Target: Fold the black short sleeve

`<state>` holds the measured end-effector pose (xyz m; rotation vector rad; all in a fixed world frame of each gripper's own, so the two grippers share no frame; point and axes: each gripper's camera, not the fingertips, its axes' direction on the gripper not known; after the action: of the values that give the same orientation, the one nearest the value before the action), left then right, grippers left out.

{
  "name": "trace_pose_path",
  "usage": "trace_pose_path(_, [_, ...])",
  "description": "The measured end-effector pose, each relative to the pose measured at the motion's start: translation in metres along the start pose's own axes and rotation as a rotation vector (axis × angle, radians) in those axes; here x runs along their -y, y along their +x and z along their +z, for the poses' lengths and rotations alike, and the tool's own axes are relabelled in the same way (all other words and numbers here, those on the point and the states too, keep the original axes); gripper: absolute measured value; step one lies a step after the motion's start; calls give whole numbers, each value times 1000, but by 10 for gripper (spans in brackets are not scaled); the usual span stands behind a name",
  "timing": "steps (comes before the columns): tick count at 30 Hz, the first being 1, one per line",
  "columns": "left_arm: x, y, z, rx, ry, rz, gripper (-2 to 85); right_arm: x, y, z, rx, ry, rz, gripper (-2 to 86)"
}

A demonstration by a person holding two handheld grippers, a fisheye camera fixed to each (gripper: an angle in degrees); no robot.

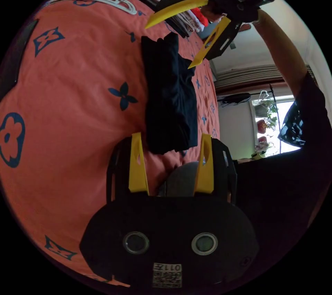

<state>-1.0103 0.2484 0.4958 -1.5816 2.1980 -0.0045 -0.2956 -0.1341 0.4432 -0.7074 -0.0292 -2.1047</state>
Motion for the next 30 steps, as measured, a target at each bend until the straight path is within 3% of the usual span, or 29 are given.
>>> trace_pose_path(9, [-27, 36, 34, -12, -24, 40, 241, 60, 29, 26, 99, -200, -145, 233])
trace_pose_path(12, [-36, 54, 52, 43, -29, 27, 230, 67, 26, 28, 19, -227, -169, 215])
trace_pose_path(15, [-38, 76, 75, 176, -56, 2, 186, 75, 26, 27, -3, -239, -159, 198])
trace_pose_path(17, [-46, 101, 95, 381, -81, 18, 125, 81, 21, 25, -4, -280, -159, 178])
trace_pose_path(20, [-64, 129, 108, 398, -27, 76, 106, 81, 11, 29, 69, -433, -132, 153])
trace_pose_path(24, [-63, 119, 144, 284, -153, 12, 105, 73, -4, 36, 50, -409, -86, 136])
trace_pose_path(27, [-71, 114, 155, 240, -124, -15, 67, 66, -8, 35, 70, -388, -17, 100])
trace_pose_path(30, [-88, 114, 154, 47, -48, -12, 46, 44, -22, 21, 154, -374, 40, 87])
